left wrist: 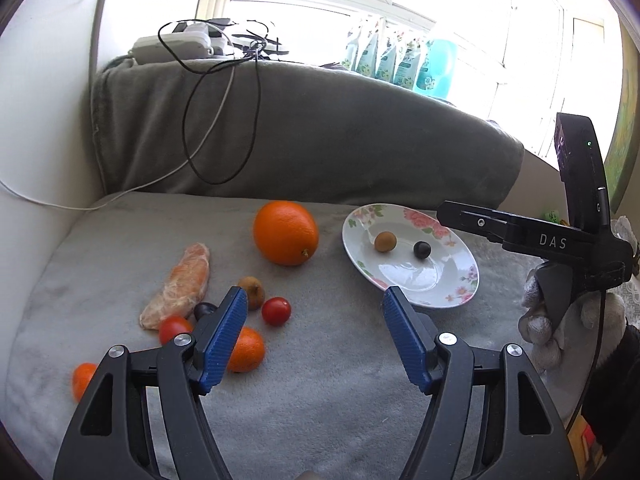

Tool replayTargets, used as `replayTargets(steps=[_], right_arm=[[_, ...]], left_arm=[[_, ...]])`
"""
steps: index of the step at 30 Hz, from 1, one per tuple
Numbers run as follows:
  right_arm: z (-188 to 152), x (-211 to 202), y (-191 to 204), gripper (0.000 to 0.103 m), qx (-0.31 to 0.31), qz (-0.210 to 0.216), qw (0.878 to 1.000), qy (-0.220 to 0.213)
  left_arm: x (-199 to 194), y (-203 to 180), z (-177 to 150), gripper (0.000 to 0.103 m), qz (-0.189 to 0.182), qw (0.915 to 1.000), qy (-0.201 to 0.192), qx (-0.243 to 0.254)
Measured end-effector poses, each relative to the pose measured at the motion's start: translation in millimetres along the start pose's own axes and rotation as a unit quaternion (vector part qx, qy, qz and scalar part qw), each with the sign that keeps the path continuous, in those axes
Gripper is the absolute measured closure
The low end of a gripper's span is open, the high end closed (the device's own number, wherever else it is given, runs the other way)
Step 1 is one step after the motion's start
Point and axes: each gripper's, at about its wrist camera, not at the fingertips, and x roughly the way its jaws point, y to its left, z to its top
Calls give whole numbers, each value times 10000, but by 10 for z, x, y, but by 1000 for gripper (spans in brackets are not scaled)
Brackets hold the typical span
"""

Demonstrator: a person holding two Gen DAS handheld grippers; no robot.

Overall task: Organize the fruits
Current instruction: 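Withdraw both grippers from the plate back toward the loose fruit, then move left gripper to the red tomato while right gripper approaches another kiwi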

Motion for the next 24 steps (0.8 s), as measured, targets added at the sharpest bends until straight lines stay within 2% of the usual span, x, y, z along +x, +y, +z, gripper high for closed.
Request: replayTargets(steps=[13,21,23,24], right_arm=[[0,134,379,0,-299,407,9986,147],[15,286,667,0,-514,691,9958,320],[18,334,736,0,-543,769,9949,366],[19,363,770,0,-554,805,9944,400]], left_arm=[[-88,518,-189,33,499,9978,94,-428],[5,714,-252,33,587,9962,205,-612],[24,753,-260,35,598,9958,218,-652],[38,771,-262,39,603,9957,239,-667]])
